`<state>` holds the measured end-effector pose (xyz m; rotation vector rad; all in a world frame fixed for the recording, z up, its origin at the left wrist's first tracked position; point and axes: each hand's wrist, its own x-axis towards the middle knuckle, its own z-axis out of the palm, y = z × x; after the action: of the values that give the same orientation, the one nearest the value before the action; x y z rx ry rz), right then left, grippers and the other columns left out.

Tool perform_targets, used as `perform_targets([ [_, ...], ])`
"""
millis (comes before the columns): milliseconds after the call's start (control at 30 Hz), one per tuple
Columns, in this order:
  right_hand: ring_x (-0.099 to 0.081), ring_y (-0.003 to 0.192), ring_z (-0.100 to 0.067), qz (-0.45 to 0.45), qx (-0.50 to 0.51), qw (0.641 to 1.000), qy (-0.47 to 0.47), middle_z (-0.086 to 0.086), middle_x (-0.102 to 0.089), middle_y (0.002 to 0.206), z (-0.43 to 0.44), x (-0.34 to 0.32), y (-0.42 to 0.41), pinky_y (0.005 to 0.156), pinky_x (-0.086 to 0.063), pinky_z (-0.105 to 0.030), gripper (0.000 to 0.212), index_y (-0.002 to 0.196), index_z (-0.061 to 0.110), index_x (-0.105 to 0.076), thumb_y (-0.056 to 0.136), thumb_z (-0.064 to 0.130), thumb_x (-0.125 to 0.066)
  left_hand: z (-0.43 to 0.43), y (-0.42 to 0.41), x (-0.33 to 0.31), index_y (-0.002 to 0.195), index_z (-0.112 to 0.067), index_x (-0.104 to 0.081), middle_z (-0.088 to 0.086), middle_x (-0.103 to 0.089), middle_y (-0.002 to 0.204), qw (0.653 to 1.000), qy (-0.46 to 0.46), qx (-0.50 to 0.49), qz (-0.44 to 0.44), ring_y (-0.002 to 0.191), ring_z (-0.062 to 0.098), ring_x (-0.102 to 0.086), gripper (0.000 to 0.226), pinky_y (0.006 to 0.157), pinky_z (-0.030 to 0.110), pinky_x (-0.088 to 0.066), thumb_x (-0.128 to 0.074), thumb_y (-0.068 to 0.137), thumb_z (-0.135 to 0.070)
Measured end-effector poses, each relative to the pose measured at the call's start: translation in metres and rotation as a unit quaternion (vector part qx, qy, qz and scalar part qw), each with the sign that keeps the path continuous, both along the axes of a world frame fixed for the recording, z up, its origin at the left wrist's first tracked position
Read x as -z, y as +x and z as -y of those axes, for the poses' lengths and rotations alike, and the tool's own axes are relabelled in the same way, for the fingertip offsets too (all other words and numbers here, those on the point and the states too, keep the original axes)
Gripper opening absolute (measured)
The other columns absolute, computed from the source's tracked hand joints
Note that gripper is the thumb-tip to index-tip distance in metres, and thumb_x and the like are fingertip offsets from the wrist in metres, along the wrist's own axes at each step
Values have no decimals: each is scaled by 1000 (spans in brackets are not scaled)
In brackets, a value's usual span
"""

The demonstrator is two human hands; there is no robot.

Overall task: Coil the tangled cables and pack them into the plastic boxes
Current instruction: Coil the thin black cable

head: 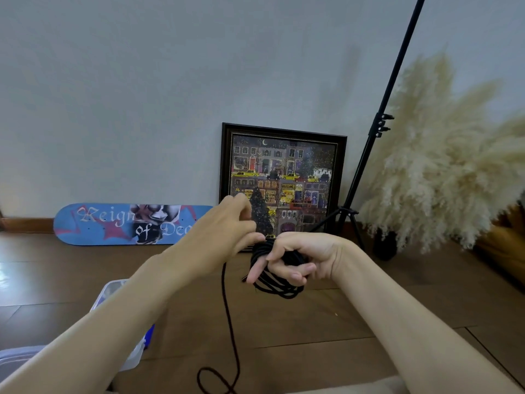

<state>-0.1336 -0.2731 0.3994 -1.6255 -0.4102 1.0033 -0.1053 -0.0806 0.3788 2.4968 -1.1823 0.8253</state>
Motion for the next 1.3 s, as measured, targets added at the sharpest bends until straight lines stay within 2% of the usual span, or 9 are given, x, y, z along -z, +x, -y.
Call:
perform_targets([
  [67, -29, 27, -3, -10, 12, 1000, 8, 3, -46, 41, 2, -1, 0, 39, -35, -13, 39, 100, -8, -63, 90, 7, -29, 1, 0, 2, 64, -11, -56, 6, -52, 90, 991, 42, -22, 128, 81, 17, -39, 40, 67, 25, -30, -39, 89, -38],
  [267, -28, 27, -4, -26, 19, 999, 21, 2, -43, 40, 4, -8, -3, 38, -34, -13, 40, 104, -8, -66, 88, 13, -37, -2, 3, 10, 71, -11, -59, 6, -57, 91, 982, 67, -17, 174, 83, 20, -39, 28, 72, 29, -31, -39, 85, -25],
  [467, -30, 25, -3, -70, 41, 994, 72, 1, -47, 42, 7, -5, -2, 36, -36, -13, 40, 102, -8, -68, 85, 13, -38, 1, 2, 10, 82, -19, -70, -2, -49, 101, 966, -103, -7, -236, 100, 15, -45, 15, 89, 35, -40, -61, 90, -29],
  [600, -30, 25, -3, -83, 93, 983, 137, 2, -45, 42, 2, -3, -3, 35, -35, -14, 37, 101, -10, -68, 88, 13, -42, 2, 0, 13, 62, -18, -60, -7, -56, 65, 857, -176, 20, -483, 66, 4, -49, 33, 72, 23, -38, -56, 94, -26],
  [733, -29, 22, -6, -183, 250, 911, 272, 2, -37, 38, -4, -13, -4, 36, -32, -7, 40, 97, -16, -67, 83, 17, -49, 3, -1, 20, 93, -11, -73, 3, -71, 108, 727, -288, 30, -623, 120, 22, -52, 45, 110, 41, -29, -67, 75, -52],
  [933, -30, 24, -6, -210, 322, 868, 314, 0, -39, 44, -9, -14, -5, 33, -36, -14, 42, 104, -20, -63, 82, 15, -52, 16, -2, 22, 92, -6, -72, 2, -70, 101, 712, -403, -8, -576, 105, 14, -52, 26, 96, 32, -36, -57, 93, -27],
  [1033, -30, 25, -6, -202, 323, 861, 337, 1, -39, 46, -15, -13, -6, 34, -37, -15, 43, 108, -19, -61, 83, 16, -51, 25, -7, 19, 100, 4, -67, 12, -66, 91, 594, -515, 29, -617, 85, 20, -58, 24, 72, 28, -55, -48, 97, -10],
  [1133, -30, 27, -5, -190, 328, 850, 365, 1, -38, 48, -20, -12, -7, 36, -38, -14, 43, 111, -17, -60, 87, 18, -49, 31, -13, 13, 78, -6, -59, 2, -50, 56, 530, -555, 37, -640, 49, 8, -40, 25, 38, 18, -43, -43, 98, -7],
  [1300, -31, 28, -6, -152, 345, 818, 434, 1, -41, 48, -24, -15, -9, 39, -39, -14, 44, 114, -15, -58, 87, 19, -50, 24, -15, 12, 73, -15, -56, -4, -36, 47, 609, -480, 17, -631, 35, 3, -19, 27, 33, 14, -16, -46, 98, -15],
])
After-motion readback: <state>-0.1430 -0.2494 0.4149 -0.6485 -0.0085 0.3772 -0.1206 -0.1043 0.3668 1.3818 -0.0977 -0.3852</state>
